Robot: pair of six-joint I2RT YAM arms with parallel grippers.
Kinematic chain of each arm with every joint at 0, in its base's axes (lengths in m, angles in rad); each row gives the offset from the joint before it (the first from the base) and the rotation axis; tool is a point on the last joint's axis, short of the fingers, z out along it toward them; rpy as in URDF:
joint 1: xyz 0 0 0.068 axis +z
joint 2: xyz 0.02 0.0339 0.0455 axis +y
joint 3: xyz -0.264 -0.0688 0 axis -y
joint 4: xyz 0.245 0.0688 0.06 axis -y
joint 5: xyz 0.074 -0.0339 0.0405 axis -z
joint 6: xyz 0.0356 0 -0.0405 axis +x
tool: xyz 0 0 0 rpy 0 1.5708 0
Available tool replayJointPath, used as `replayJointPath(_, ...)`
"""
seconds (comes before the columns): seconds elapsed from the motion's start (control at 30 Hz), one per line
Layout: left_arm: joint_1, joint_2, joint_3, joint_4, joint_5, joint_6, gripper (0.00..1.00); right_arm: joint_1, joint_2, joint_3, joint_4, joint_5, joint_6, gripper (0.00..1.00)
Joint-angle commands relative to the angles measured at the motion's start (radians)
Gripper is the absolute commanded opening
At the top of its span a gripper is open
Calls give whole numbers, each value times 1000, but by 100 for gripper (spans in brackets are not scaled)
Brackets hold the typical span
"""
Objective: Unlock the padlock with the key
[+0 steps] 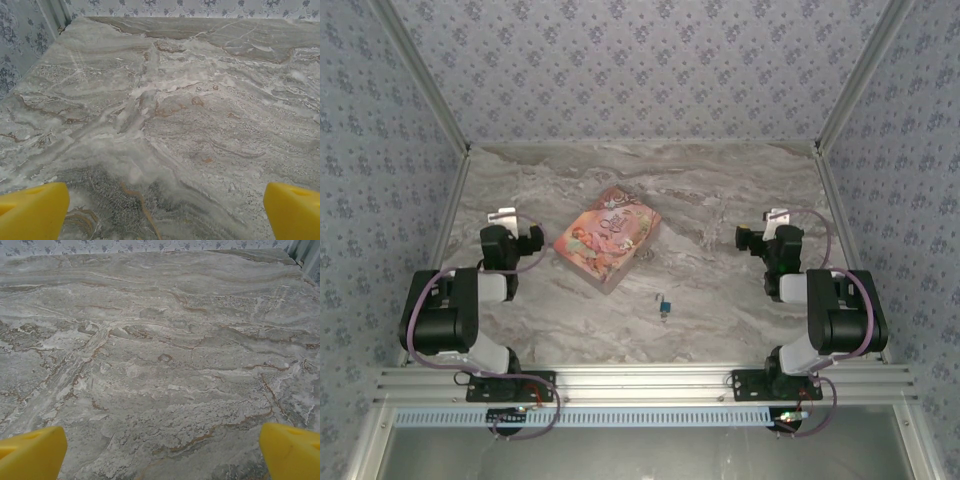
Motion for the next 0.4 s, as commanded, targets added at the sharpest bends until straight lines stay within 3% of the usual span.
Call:
replayJointPath(0.0, -4, -1, 8, -11, 24, -15, 100, 4, 1, 7, -5, 22, -18, 100)
replayJointPath(0.37, -3, 0, 9, -11, 24, -15, 99, -1, 3, 11, -10, 14, -14, 100)
